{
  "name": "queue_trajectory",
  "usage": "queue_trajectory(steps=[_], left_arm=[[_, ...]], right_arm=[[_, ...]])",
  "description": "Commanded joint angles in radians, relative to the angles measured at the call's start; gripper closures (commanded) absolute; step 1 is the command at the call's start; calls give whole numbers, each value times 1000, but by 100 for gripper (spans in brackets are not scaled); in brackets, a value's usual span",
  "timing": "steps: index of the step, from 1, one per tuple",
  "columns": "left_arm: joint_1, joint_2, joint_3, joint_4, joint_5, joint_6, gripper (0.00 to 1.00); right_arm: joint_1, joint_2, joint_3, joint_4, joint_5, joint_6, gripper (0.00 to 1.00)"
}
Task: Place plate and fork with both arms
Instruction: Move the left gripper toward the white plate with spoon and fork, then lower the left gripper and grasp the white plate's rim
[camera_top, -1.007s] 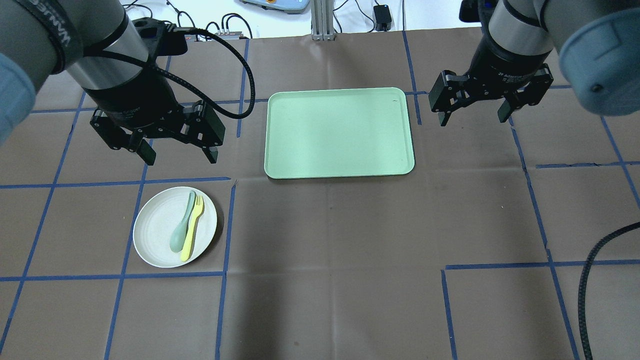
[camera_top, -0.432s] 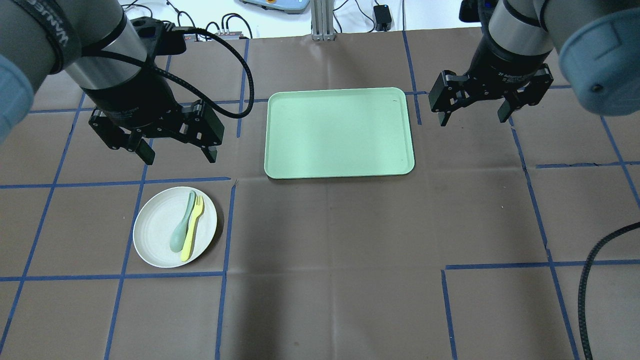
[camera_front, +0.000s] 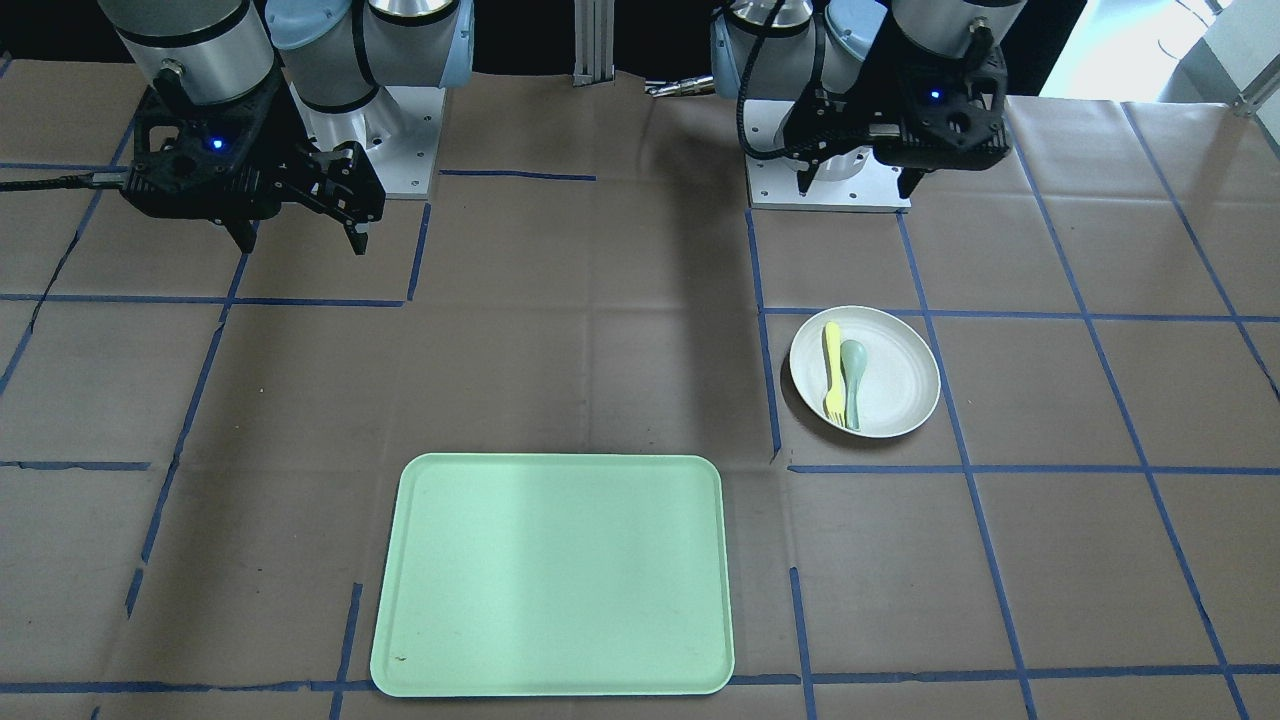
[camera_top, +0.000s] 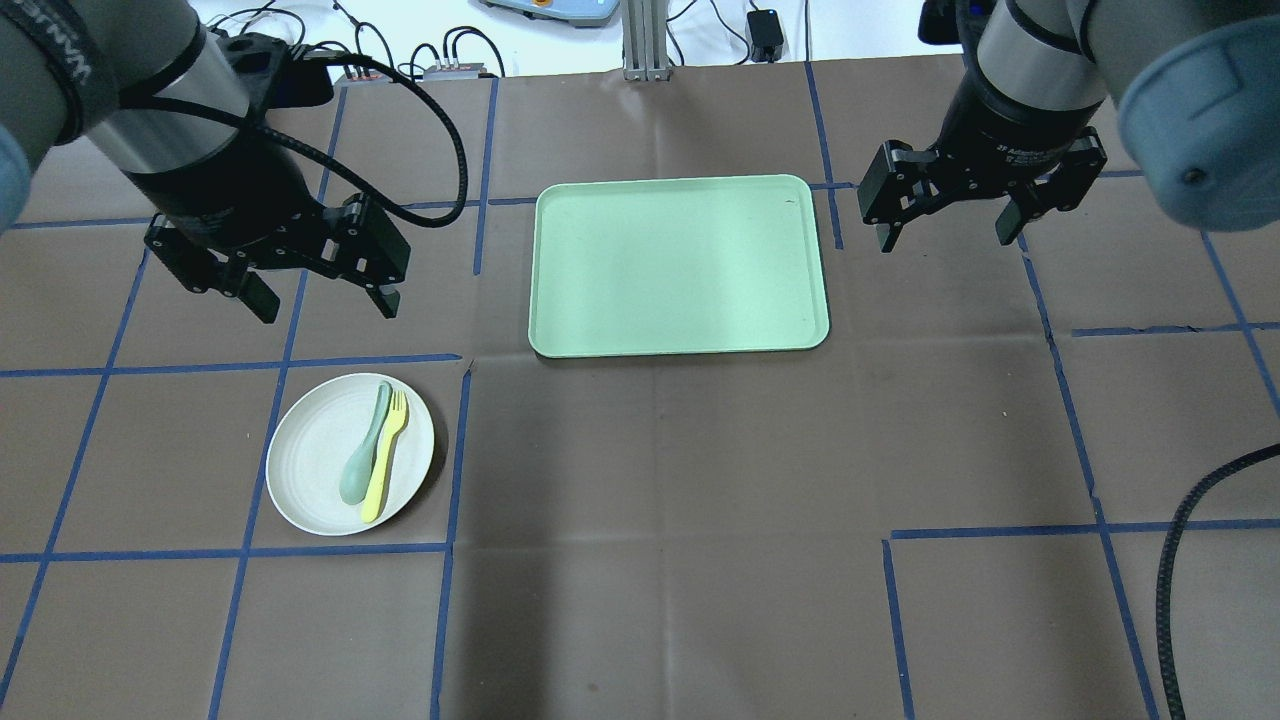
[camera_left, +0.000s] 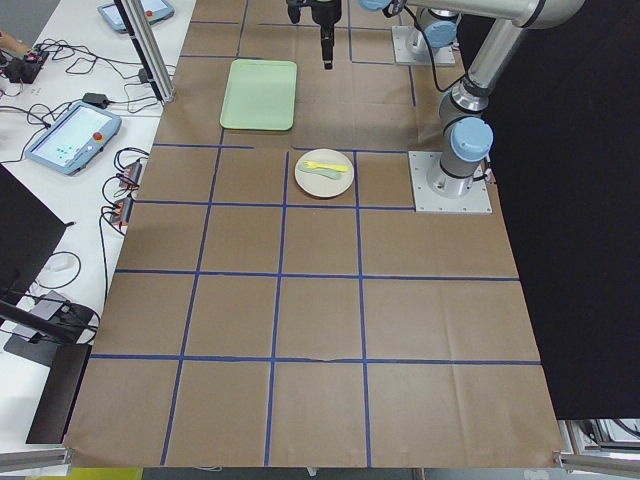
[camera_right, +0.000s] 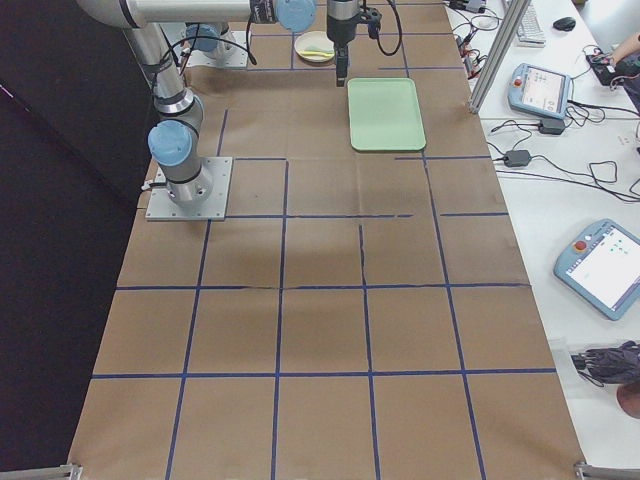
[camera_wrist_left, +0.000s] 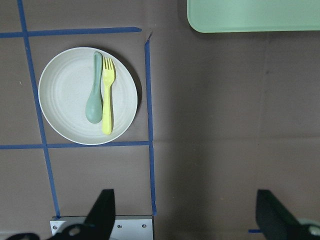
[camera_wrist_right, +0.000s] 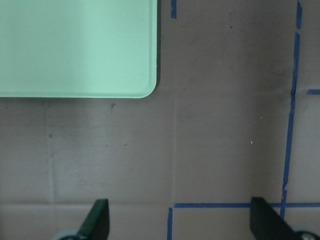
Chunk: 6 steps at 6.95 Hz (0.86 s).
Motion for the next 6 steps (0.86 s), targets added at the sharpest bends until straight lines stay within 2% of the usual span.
queue_trajectory(steps=[1,2,4,6], left_arm=[[169,0,-56,10,-3,182,0],[229,-3,-97,45,-7,212,0],[353,-29,-210,131,-88,388,0],[432,-49,-386,355,-95,417,0]], right_arm=[[1,0,0,0,-1,0,0],[1,0,0,0,1,0,0],[1,0,0,0,2,0,0],[-1,0,0,0,2,0,0]])
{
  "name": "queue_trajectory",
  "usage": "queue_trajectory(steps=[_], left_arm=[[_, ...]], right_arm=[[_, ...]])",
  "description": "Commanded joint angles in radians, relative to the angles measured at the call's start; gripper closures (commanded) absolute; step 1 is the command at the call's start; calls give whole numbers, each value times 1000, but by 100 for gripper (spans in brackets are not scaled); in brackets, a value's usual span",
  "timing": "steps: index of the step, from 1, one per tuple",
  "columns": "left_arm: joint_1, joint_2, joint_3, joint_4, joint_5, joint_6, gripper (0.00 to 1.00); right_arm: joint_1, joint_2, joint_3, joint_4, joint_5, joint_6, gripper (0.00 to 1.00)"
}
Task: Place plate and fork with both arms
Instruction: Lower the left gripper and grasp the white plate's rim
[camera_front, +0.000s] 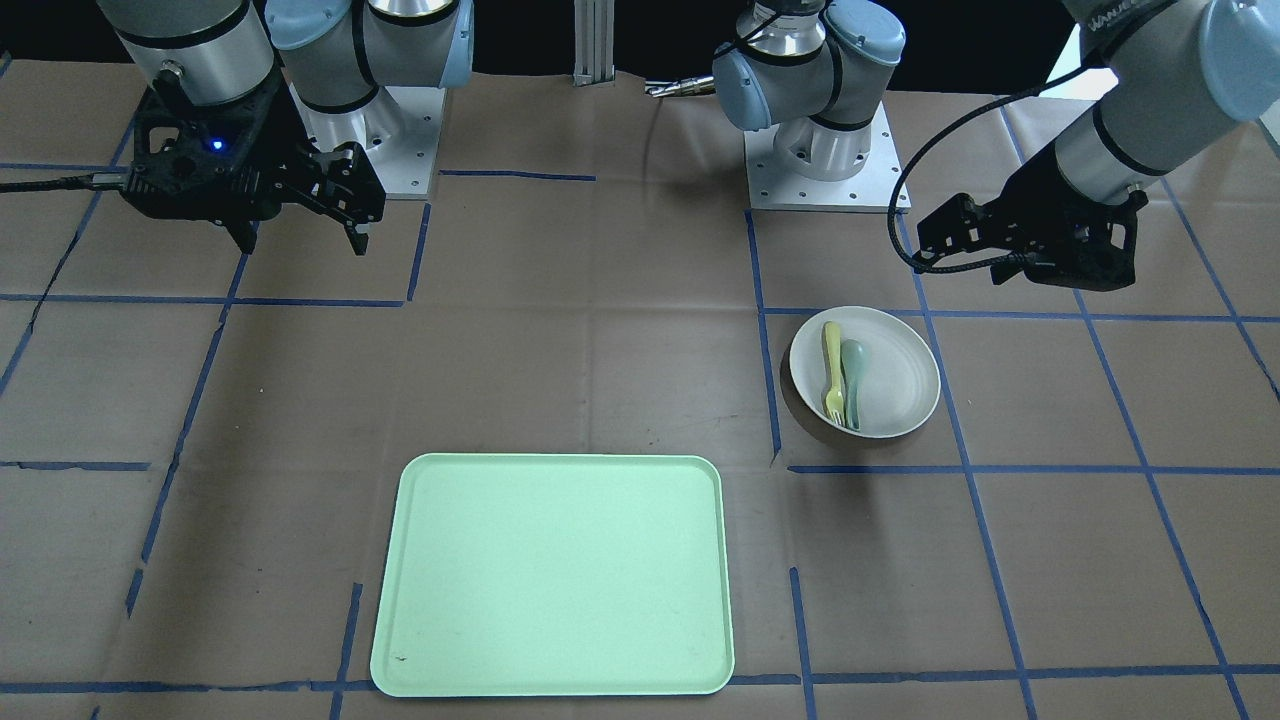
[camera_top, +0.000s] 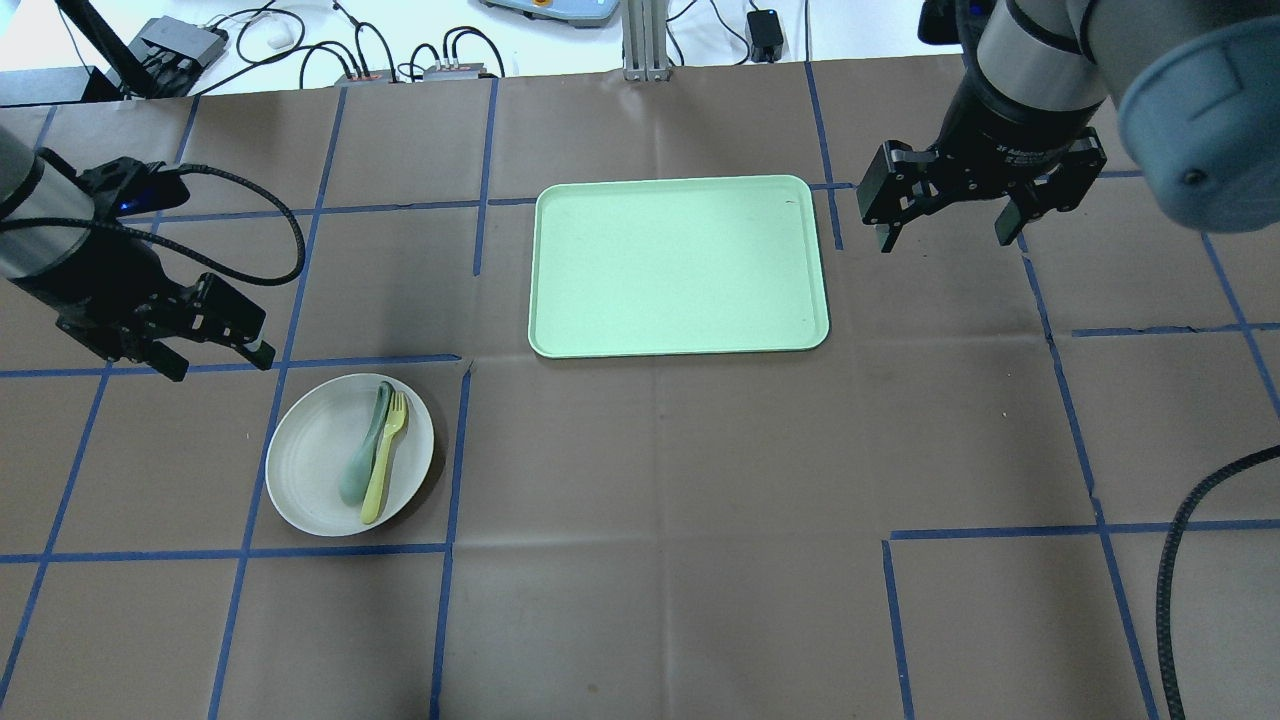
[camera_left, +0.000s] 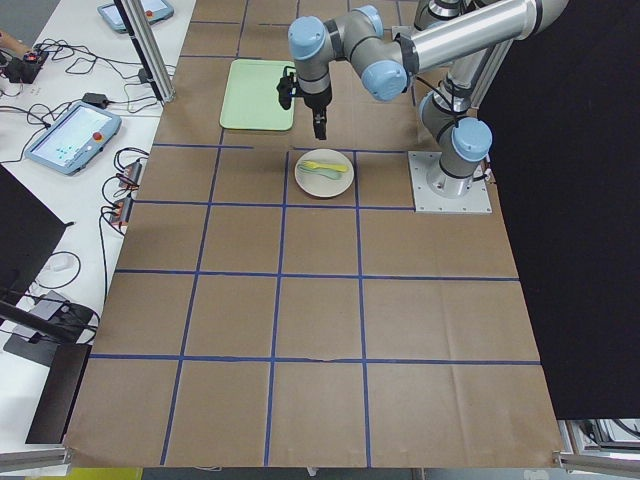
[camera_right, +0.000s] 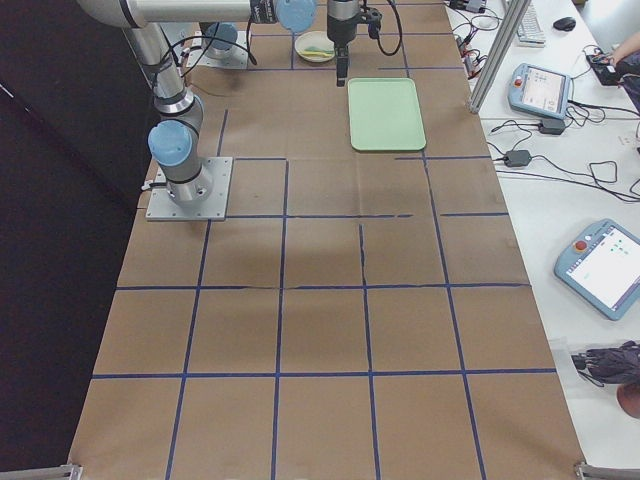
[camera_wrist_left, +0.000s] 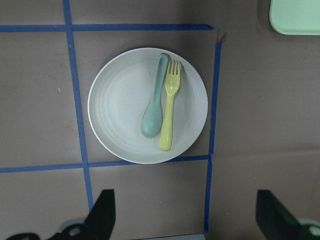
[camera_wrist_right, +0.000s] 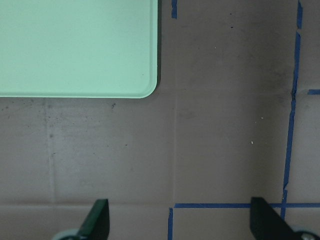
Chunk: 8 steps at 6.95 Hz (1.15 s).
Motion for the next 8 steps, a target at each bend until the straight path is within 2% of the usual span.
queue_trajectory(steps=[1,2,4,5,6,8], left_arm=[[84,-39,-170,202,-60,45,0],[129,-79,-181,206,-136,87,0],[193,-200,-169,212,-143,217,0],[215,-249,-169,248,-184,257,3],[221,-286,-175,312,-224,300,6],[253,-334,-175,324,-235,390,11]], right_arm=[[-1,0,0,0,0,0,0],[1,0,0,0,0,0,0],[-1,0,0,0,-1,-2,0],[-1,0,0,0,-1,-2,0],[1,0,0,-1,-1,0,0],[-1,-2,0,-1,2,2,0]])
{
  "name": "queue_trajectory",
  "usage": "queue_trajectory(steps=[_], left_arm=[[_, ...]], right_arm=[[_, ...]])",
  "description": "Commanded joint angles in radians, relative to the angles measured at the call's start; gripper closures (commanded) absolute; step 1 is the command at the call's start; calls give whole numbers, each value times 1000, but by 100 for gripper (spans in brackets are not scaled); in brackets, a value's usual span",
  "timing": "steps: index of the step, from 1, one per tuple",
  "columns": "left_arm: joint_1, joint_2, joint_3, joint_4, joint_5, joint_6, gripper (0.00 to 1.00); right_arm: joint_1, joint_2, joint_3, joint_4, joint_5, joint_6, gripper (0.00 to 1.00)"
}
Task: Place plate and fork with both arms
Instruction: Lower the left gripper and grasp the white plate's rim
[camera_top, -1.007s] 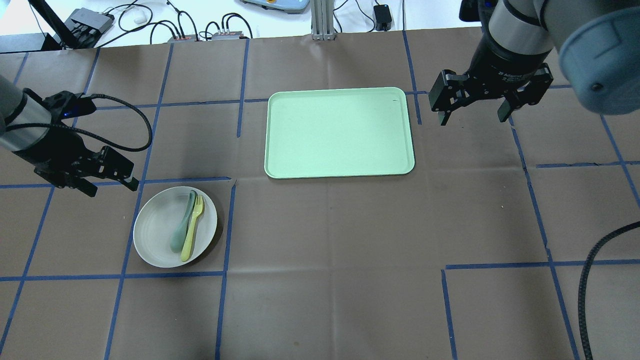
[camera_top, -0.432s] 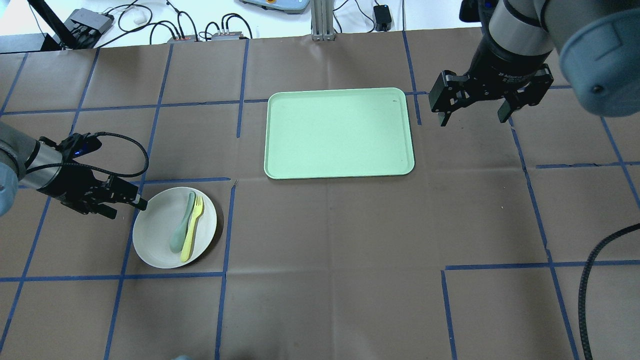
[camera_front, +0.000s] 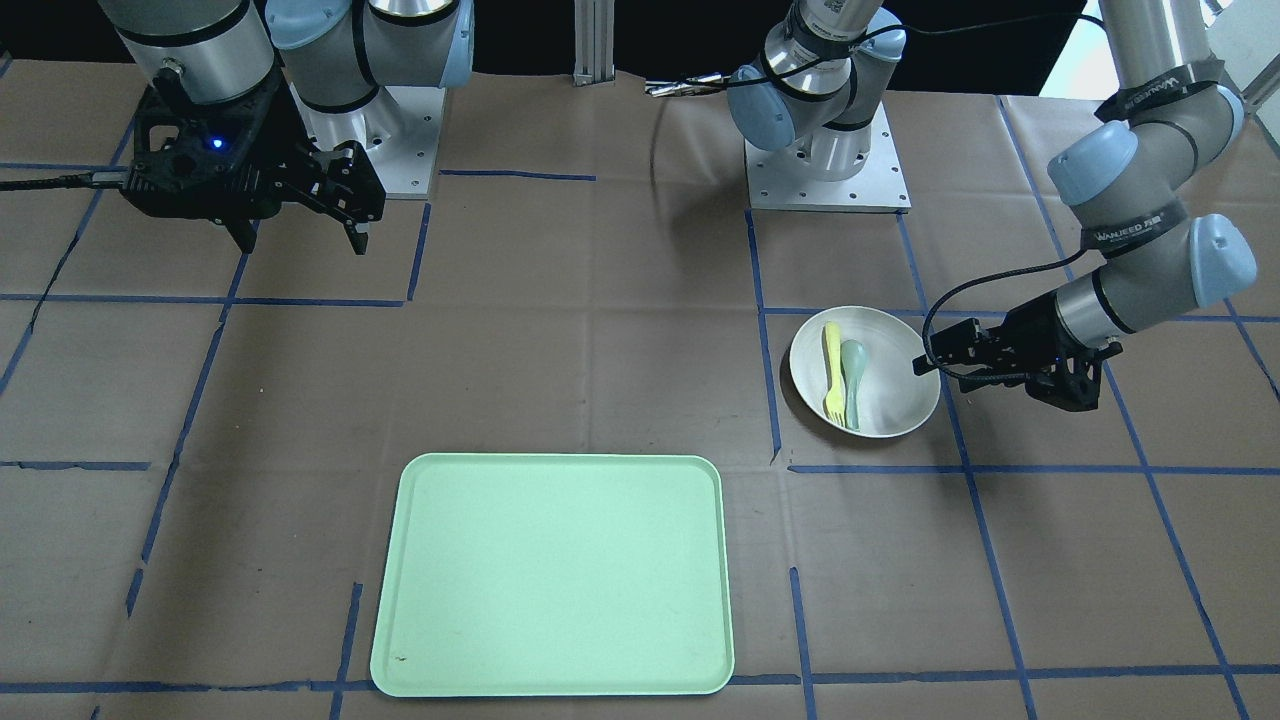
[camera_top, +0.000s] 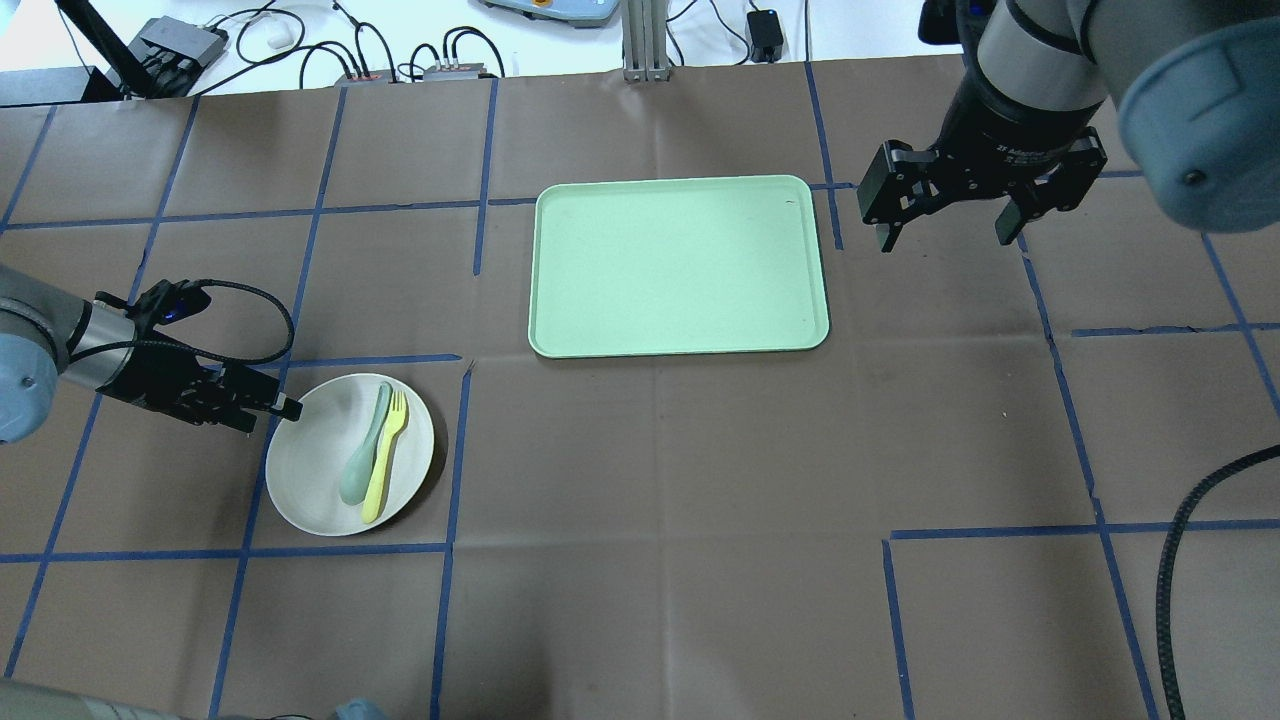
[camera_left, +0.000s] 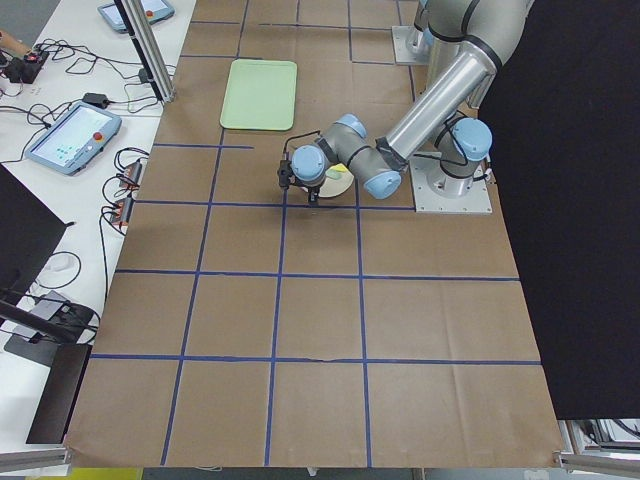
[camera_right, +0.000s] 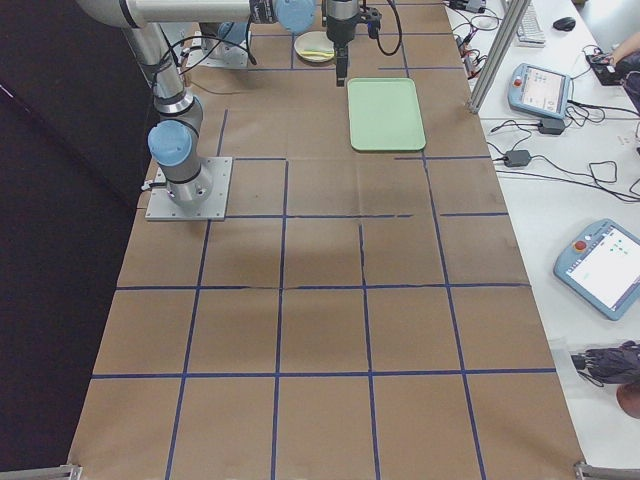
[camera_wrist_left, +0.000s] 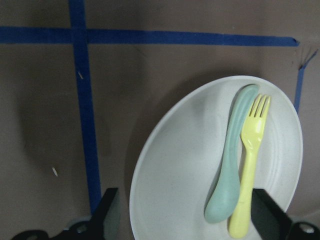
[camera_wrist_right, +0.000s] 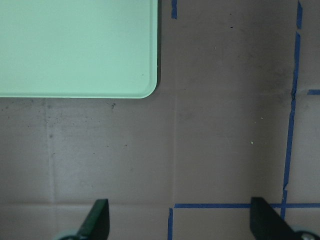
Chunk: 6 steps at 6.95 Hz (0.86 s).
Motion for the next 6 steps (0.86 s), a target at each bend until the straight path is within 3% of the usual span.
queue_trajectory(steps=[1,4,6], left_arm=[[31,-35,-7,12,-10,49,17],[35,-44,-14,2,-7,53,44],[36,-44,-27,-1,-7,53,45]], right_arm=[[1,-1,0,0,2,1,0],[0,0,0,1,-1,0,0],[1,0,0,0,-1,0,0]])
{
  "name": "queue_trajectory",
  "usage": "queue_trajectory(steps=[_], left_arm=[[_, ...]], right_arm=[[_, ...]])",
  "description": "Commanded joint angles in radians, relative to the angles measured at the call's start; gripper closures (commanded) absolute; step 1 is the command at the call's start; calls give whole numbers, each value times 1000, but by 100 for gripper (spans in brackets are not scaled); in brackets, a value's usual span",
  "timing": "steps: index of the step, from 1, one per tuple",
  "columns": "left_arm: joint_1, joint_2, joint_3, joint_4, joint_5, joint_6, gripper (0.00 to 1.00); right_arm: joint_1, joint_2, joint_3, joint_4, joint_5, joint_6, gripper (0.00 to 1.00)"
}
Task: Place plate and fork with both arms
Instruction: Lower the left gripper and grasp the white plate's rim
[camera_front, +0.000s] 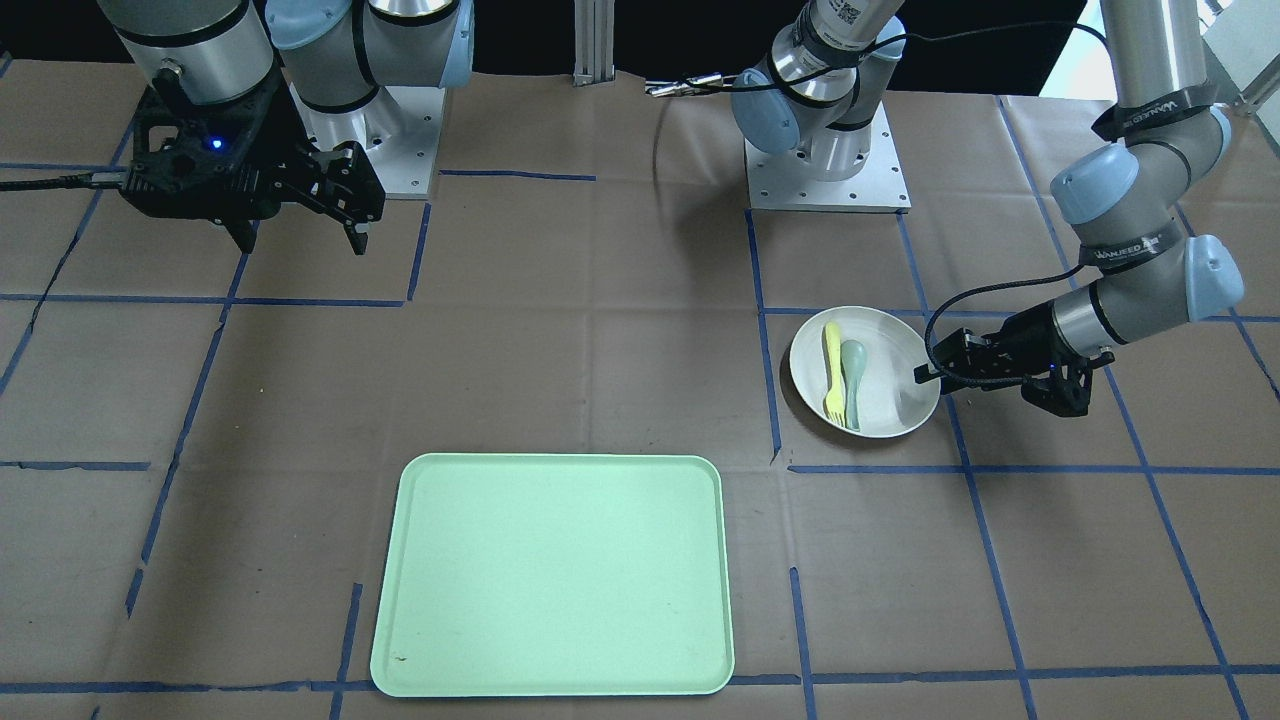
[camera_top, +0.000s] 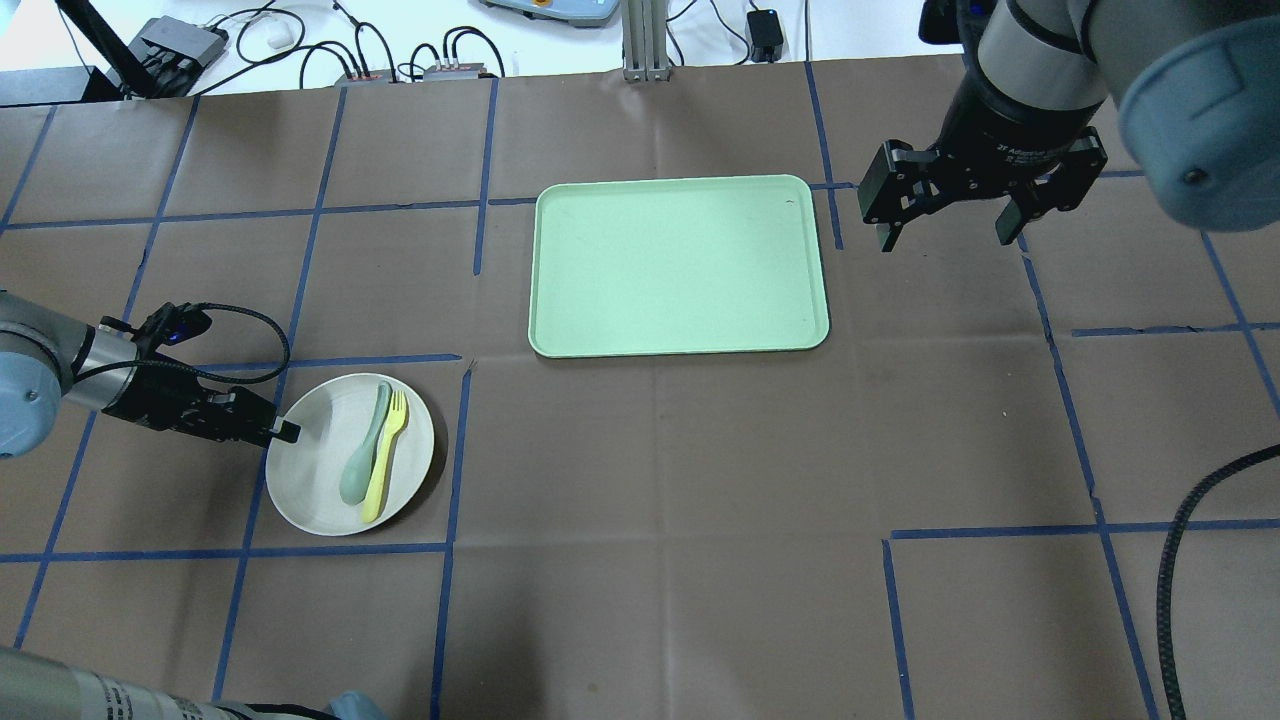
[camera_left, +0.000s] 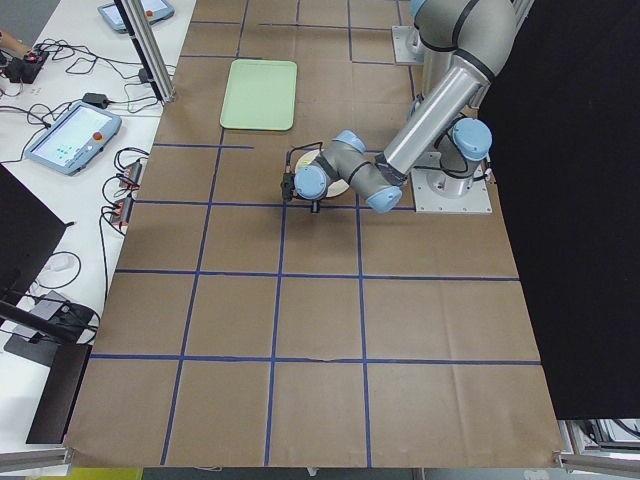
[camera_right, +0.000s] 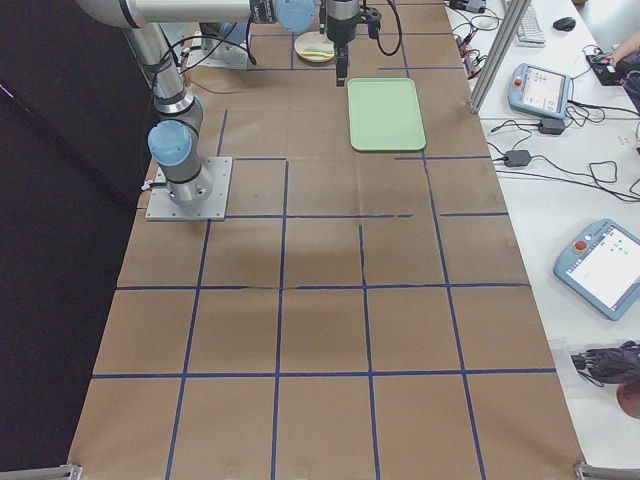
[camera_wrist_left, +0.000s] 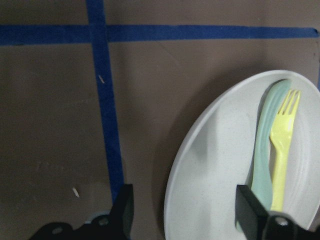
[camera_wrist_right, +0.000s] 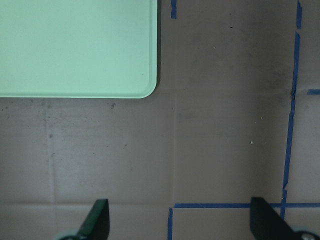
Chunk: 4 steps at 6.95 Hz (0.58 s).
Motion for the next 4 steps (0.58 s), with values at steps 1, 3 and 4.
queue_trajectory(steps=[1,3,4], left_arm=[[1,-2,-9,-6,0,0,46],[1,-4,-9,-9,3,0,59],[1,-4,-9,-12,4,-1,71]], right_arm=[[0,0,0,-1,0,0,0],[0,0,0,-1,1,-2,0],[0,0,0,0,0,-2,0]])
